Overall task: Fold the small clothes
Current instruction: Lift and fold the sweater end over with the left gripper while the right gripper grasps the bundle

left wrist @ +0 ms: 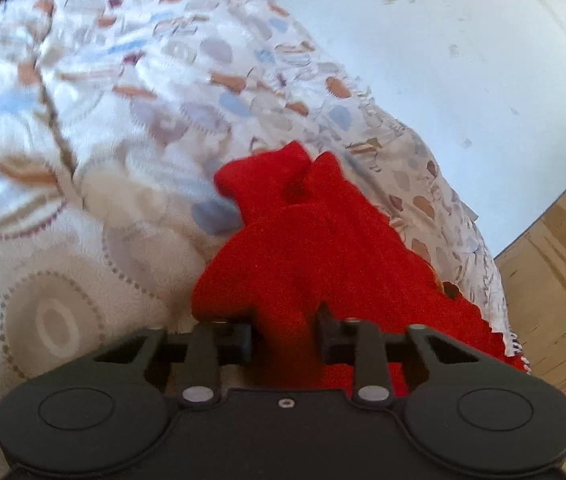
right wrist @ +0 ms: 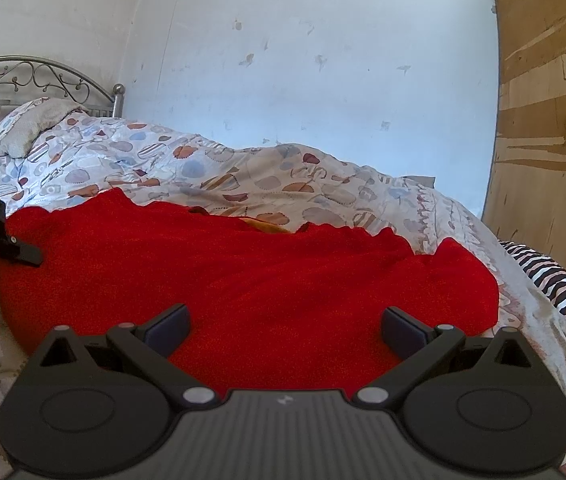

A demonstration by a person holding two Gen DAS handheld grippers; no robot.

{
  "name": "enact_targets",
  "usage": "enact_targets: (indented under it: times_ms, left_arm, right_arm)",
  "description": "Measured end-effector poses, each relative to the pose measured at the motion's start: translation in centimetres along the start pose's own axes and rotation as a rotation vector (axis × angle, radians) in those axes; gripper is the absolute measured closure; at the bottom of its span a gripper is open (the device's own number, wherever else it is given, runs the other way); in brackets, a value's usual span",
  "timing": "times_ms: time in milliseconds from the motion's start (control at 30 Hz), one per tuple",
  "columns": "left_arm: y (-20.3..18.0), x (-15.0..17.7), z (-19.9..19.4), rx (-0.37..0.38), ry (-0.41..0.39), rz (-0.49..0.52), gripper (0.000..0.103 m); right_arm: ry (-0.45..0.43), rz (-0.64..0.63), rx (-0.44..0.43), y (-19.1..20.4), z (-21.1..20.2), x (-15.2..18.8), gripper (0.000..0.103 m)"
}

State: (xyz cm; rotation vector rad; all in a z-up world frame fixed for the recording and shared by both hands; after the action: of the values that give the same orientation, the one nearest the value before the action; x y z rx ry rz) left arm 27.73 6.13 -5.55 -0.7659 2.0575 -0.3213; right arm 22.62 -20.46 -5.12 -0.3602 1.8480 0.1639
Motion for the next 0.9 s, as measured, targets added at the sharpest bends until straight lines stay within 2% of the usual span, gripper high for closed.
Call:
enact_targets:
  times_ms: [133,267,433,533,633,700,767,900]
  left_arm:
    - [-2.3,-0.7,-0.7,-0.038,-0.048,0.117,0.075]
    - [-5.3,-1.8,-1.2,-0.036,-0.100,0.253,0.081]
    - [-11.5,-2.2,-2.4,0.022,-0.198,0.500,0.084]
    - [-16.6,-1.9,-3.3,0.103,-0.248,0.647,0.086]
    - [-21.7,-0.6,-4.5,0.237,-0.262,0.773,0.089]
    - [-24.3,1.2,-5.7,0.347,-0.246,0.853,0.090]
    - [-26.3,3.7,-6.6,0.417,-0.228,0.955,0.090]
    - [-26.5,8.7,-6.9,0.553,-0.116,1.097,0.091]
  right_arm:
    - [0.036,0.029,-0.015,-0.5,0.2,-0.6,0.000]
    - [0.043,0.139,-0.061,-2.3,-0.4,-1.0,0.000]
    - [0.003,0.280,-0.126,-4.9,-2.7,-0.6,0.000]
    - [-0.035,0.320,-0.095,-6.3,-5.6,-0.4,0.000]
    - [-0.072,0.353,-0.012,-8.5,-9.0,0.0,0.000]
    - [-0.082,0.376,0.054,-10.2,-11.0,0.4,0.000]
    - [-0.086,0.410,0.144,-12.3,-13.0,1.1,0.000]
    - [-0.067,0.488,0.260,-15.3,-15.3,2.9,0.000]
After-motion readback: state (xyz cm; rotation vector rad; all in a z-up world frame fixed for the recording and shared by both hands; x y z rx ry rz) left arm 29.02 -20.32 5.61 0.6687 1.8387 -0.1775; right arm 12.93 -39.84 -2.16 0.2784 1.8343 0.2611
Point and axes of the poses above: each gripper's, at about its wrist camera, not at the fingertips, and z roughly the way its jaws point, y to its left, x to its underside, the point moved 3 cm from there along z, roughly the way its jaws point, and after that the axes turned 9 degrees about -x, right-handed, at the moved point
